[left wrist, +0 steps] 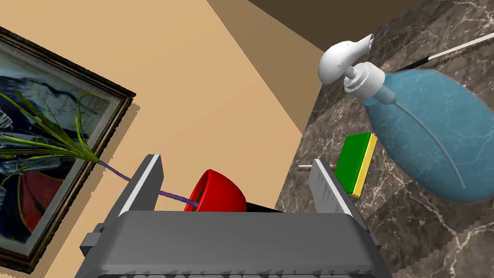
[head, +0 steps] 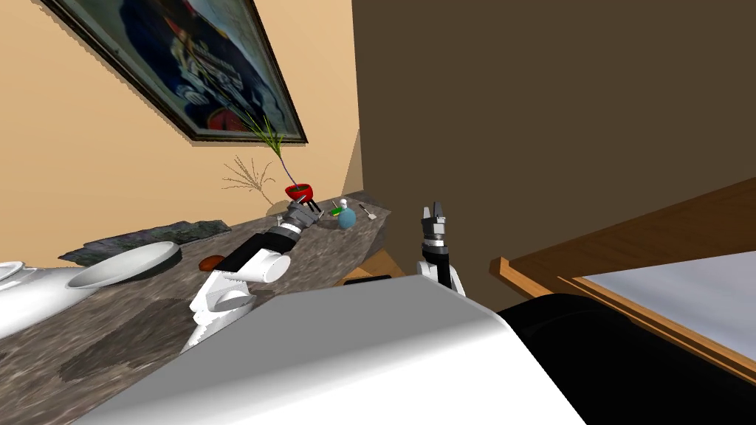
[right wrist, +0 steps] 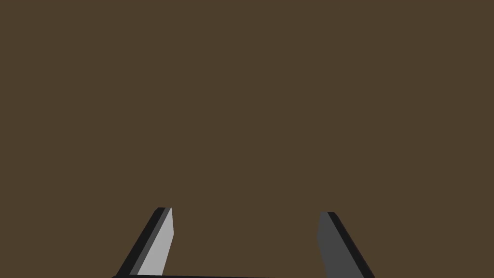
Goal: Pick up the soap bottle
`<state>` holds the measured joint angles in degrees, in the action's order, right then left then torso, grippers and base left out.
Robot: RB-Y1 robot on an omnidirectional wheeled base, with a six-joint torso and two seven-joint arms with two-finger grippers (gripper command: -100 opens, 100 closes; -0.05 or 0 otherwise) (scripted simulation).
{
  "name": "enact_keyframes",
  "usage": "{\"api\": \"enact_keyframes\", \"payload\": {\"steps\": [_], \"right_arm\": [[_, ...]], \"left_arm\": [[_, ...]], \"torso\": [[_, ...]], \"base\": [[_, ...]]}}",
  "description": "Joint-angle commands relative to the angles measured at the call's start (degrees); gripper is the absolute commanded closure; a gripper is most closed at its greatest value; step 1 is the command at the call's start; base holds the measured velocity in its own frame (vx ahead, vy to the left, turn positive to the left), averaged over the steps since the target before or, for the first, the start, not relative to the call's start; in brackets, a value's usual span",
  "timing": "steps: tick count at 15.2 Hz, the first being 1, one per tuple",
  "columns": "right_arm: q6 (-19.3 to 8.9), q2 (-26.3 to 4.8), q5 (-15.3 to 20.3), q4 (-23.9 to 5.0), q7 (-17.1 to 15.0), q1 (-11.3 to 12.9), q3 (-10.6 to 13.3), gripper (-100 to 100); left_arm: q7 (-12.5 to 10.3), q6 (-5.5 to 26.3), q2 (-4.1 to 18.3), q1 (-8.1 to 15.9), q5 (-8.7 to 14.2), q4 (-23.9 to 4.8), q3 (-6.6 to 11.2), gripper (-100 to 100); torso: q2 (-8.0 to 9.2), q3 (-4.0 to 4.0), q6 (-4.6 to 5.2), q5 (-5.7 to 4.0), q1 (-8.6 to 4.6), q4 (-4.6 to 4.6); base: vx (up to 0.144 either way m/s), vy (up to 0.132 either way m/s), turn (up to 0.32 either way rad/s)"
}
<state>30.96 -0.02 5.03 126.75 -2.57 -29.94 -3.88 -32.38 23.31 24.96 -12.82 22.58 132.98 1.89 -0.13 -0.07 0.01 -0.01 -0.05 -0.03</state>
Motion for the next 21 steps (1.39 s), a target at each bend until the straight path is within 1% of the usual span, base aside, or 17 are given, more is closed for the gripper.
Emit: {"api": "enact_keyframes", "payload": {"steps": [1,2,3,4,6,7,8,10,11,12,14,15,16,18,19,20,21], "right_arm": [[0.0,0.0,0.0,0.0,0.0,0.0,0.0,0],[0.0,0.0,0.0,0.0,0.0,0.0,0.0,0],[0.0,0.0,0.0,0.0,0.0,0.0,0.0,0],[0.0,0.0,0.0,0.0,0.0,0.0,0.0,0],[0.0,0.0,0.0,0.0,0.0,0.0,0.0,0],[0.0,0.0,0.0,0.0,0.0,0.0,0.0,0],[0.0,0.0,0.0,0.0,0.0,0.0,0.0,0],[0.0,0.0,0.0,0.0,0.0,0.0,0.0,0],[0.0,0.0,0.0,0.0,0.0,0.0,0.0,0],[0.0,0.0,0.0,0.0,0.0,0.0,0.0,0],[0.0,0.0,0.0,0.0,0.0,0.0,0.0,0],[0.0,0.0,0.0,0.0,0.0,0.0,0.0,0],[0.0,0.0,0.0,0.0,0.0,0.0,0.0,0],[0.0,0.0,0.0,0.0,0.0,0.0,0.0,0],[0.0,0.0,0.0,0.0,0.0,0.0,0.0,0],[0.0,0.0,0.0,0.0,0.0,0.0,0.0,0],[0.0,0.0,0.0,0.0,0.0,0.0,0.0,0]], "left_arm": [[-1.8,2.9,0.9,1.0,1.0,-0.2,0.03,-100],[-1.8,4.0,0.9,1.0,1.0,-0.2,0.03,-100],[-1.8,4.4,0.9,1.0,1.0,-0.2,0.03,-100],[-4.1,6.2,2.1,2.6,2.5,-0.6,0.07,-100],[-4.1,8.3,2.1,2.6,2.5,-0.6,0.07,-100],[-4.1,8.6,2.1,2.6,2.5,-0.6,0.07,-100],[-6.4,10.4,3.3,4.1,3.9,-1.1,0.1,-100],[-6.4,12.6,3.3,4.1,3.9,-1.1,0.1,-100],[-6.4,12.8,3.3,4.1,3.9,-1.1,0.1,-100],[-8.8,14.7,4.5,5.7,5.4,-1.5,0.14,-100],[-8.8,16.9,4.5,5.7,5.4,-1.5,0.14,-100],[-8.8,17.0,4.5,5.7,5.4,-1.5,0.14,-100],[-11.1,19.2,5.7,7.3,6.8,-2.0,0.18,-100],[-11.1,21.3,5.7,7.3,6.8,-2.0,0.18,-100],[-11.1,21.3,5.7,7.3,6.8,-2.0,0.18,-100],[-13.4,23.3,6.9,8.9,8.2,-2.5,0.22,-100],[-13.4,24.4,6.9,8.9,8.2,-2.5,0.22,-100]], "torso": [[0.0,0.0,0.0,0.0,0.0,0.0],[-0.01,-0.01,0.0,0.0,0.0,0.0],[0.0,0.0,-0.01,0.0,0.01,-0.01],[0.03,0.01,-0.02,0.01,0.02,0.0],[0.01,0.01,0.0,0.0,0.0,0.0],[0.02,0.01,-0.01,0.0,0.0,0.0],[0.03,0.02,-0.02,0.0,0.01,0.0],[0.0,0.0,0.0,0.0,-0.01,0.0],[0.01,0.0,-0.01,0.0,0.0,0.0],[0.04,0.02,-0.02,0.01,0.01,0.0],[0.0,0.0,0.0,0.0,0.01,0.0],[0.01,0.0,-0.02,0.0,0.01,0.0],[0.03,0.02,-0.02,0.01,0.01,0.0],[0.01,0.0,0.0,0.0,-0.01,0.0],[0.01,0.0,-0.01,0.0,0.0,0.0],[0.04,0.02,-0.02,0.0,0.01,0.0],[0.03,0.02,0.0,0.0,0.0,0.01]], "base": [[0.031,-0.009,-0.051],[0.023,-0.004,-0.022],[0.014,-0.002,-0.002],[0.019,-0.01,-0.035],[0.023,-0.009,-0.048],[0.016,-0.004,-0.008],[0.024,-0.01,-0.044],[0.026,-0.009,-0.045],[0.013,-0.002,-0.003],[0.022,-0.005,-0.045],[0.027,-0.006,-0.049],[0.014,-0.004,0.003],[0.02,-0.011,-0.046],[0.025,-0.009,-0.041],[0.013,-0.003,-0.003],[0.021,-0.009,-0.049],[0.03,-0.01,-0.057]]}}
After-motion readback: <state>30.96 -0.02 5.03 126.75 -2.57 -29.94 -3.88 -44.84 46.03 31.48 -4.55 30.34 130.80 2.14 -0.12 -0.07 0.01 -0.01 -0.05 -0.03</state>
